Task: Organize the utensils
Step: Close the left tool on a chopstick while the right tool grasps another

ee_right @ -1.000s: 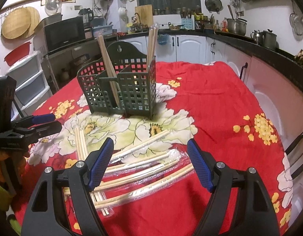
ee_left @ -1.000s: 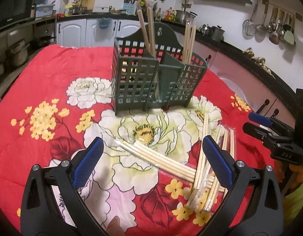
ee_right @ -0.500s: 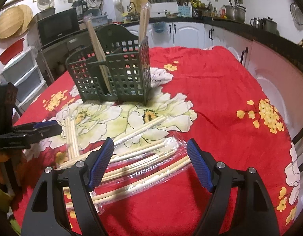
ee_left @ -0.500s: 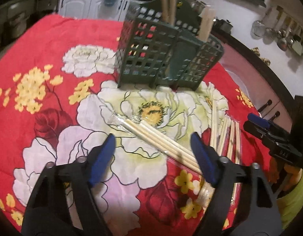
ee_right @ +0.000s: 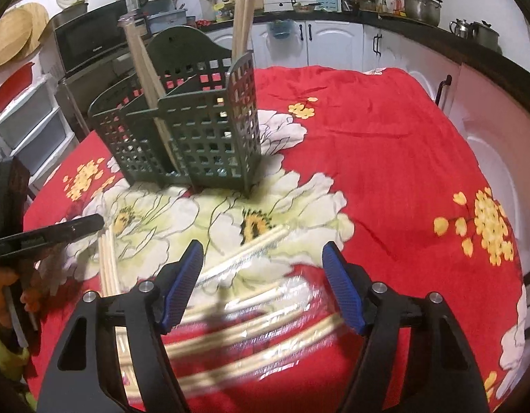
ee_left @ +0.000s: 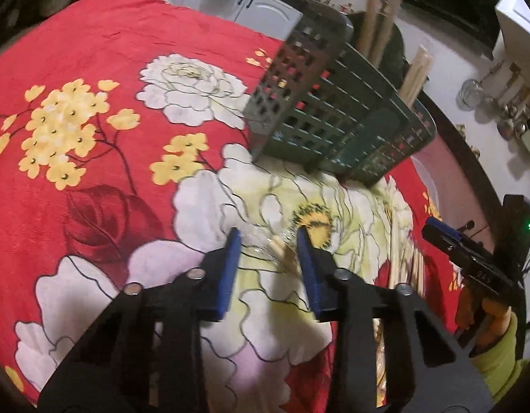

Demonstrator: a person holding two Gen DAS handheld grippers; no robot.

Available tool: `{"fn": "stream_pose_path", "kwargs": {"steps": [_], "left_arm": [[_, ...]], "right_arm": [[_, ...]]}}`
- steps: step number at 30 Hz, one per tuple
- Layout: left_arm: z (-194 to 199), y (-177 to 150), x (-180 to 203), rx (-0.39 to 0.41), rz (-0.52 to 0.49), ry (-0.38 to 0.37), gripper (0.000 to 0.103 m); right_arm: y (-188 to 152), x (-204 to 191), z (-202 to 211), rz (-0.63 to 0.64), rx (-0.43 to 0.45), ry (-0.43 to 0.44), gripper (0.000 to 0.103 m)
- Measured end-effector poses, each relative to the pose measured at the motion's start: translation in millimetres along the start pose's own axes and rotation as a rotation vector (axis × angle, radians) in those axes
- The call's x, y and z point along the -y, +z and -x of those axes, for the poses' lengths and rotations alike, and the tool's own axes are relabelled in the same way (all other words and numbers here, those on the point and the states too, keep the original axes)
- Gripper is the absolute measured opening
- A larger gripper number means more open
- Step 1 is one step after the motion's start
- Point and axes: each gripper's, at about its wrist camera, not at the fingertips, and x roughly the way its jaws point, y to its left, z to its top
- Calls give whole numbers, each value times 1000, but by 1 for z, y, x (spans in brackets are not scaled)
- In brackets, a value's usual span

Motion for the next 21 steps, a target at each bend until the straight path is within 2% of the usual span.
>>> {"fn": "stream_pose_path", "kwargs": {"steps": [7, 16, 19, 21], "left_arm": [[0, 7, -14, 11, 60, -42, 20], [-4, 14, -27, 8, 101, -59, 5], [-3, 14, -29, 9, 102, -61, 3], [-3, 14, -29, 10, 97, -57, 3]], "right_arm": [[11, 3, -22, -3, -44, -10, 63], [13, 20, -46, -114, -114, 20, 54], [14, 25, -51, -159, -120, 32, 49], [15, 24, -52, -156, -124, 17, 33]]}}
